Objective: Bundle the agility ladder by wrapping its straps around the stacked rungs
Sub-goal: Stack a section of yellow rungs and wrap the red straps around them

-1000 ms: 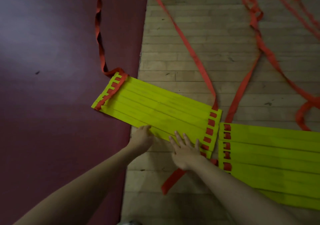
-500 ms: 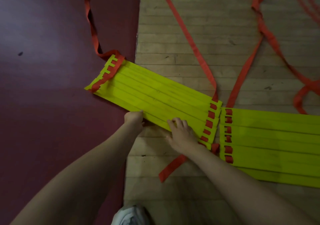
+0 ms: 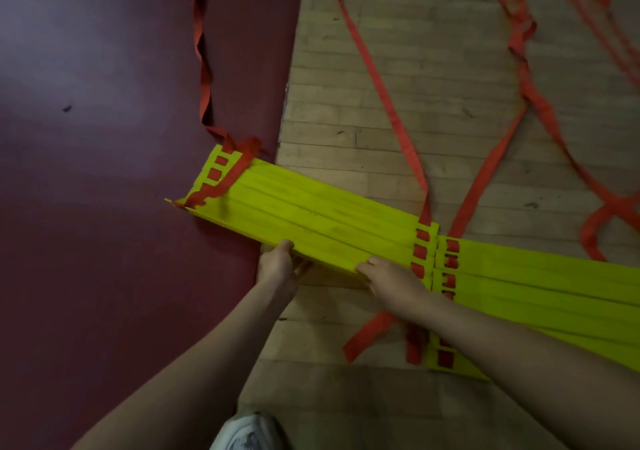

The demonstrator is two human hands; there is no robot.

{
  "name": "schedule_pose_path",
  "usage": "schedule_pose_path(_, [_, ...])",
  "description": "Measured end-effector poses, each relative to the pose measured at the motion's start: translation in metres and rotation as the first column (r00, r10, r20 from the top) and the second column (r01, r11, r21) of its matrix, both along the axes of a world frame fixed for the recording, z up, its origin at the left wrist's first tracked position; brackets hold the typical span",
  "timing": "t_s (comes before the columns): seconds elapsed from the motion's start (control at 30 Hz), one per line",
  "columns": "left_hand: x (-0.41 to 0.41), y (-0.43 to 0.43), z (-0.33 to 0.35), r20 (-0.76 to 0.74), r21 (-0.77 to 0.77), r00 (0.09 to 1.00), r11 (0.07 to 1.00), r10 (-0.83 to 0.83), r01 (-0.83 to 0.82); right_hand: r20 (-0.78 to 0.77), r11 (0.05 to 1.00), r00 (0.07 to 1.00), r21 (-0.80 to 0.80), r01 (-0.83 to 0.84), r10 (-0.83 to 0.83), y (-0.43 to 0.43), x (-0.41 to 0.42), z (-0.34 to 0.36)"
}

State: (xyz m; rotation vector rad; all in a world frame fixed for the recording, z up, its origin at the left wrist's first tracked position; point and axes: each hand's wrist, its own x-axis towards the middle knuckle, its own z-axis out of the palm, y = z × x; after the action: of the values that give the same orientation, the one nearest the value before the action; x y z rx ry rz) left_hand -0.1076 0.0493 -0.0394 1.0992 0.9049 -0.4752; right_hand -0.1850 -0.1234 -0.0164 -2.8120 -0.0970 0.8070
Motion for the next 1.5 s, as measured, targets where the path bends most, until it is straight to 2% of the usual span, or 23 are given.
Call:
schedule_pose_path(0.07, [0.002,0.004,-0.003,-0.022,0.027,1.000,1.000,0.012,-0.011,-0.003,0.990,0.995,0.098,0.104,-0.105,0.001,-0.002,-0.006])
schedule_pose_path(0.13, [0.003,0.010,-0.005,-0.035,0.055,0.999,0.998,-0.002,0.004,-0.062,0.930,0.970,0.277,0.244,-0.236,0.003,-0.006,-0.012])
schedule_pose_path(0.2, [0.004,0.016,-0.006,-0.054,0.041,0.998,0.999,-0.024,0.026,-0.145,0.768,0.909,0.494,0.408,-0.390,0.007,-0.012,-0.014])
schedule_pose_path(0.27, [0.004,0.020,-0.009,-0.058,0.012,0.998,1.000,-0.024,0.025,-0.185,0.650,0.858,0.581,0.489,-0.479,0.011,-0.018,-0.015])
schedule_pose_path(0.43, [0.003,0.012,-0.007,-0.120,0.023,0.992,0.999,0.039,-0.037,-0.042,0.764,0.865,0.449,0.463,-0.500,0.010,-0.019,-0.019])
schedule_pose_path(0.57, [0.000,-0.001,-0.008,-0.152,0.022,0.984,0.995,0.096,-0.093,-0.078,0.816,0.888,0.365,0.449,-0.453,-0.008,-0.024,-0.018])
schedule_pose_path(0.7, [-0.003,-0.011,-0.011,-0.172,0.051,0.973,0.988,0.152,-0.145,-0.120,0.811,0.866,0.306,0.498,-0.486,-0.029,-0.032,-0.015])
schedule_pose_path(0.87, [-0.005,-0.020,-0.013,-0.110,0.089,0.974,0.978,0.198,-0.189,-0.141,0.849,0.896,0.285,0.444,-0.421,-0.032,-0.032,-0.009])
schedule_pose_path(0.97, [-0.008,-0.026,-0.001,-0.076,0.059,0.972,0.974,0.223,-0.219,-0.094,0.828,0.876,0.293,0.478,-0.472,-0.025,-0.027,-0.013])
schedule_pose_path(1.1, [-0.007,-0.020,0.001,-0.067,0.027,0.974,0.977,0.215,-0.213,-0.034,0.775,0.849,0.390,0.498,-0.528,-0.016,-0.018,-0.015])
schedule_pose_path(1.3, [0.000,0.000,0.013,-0.083,-0.023,0.994,0.997,0.066,-0.068,0.021,0.700,0.811,0.520,0.490,-0.584,-0.010,-0.015,-0.002])
schedule_pose_path(1.5, [0.004,0.000,0.018,-0.018,0.042,0.996,0.996,0.085,-0.085,0.074,0.692,0.812,0.572,0.441,-0.579,0.005,-0.020,0.004])
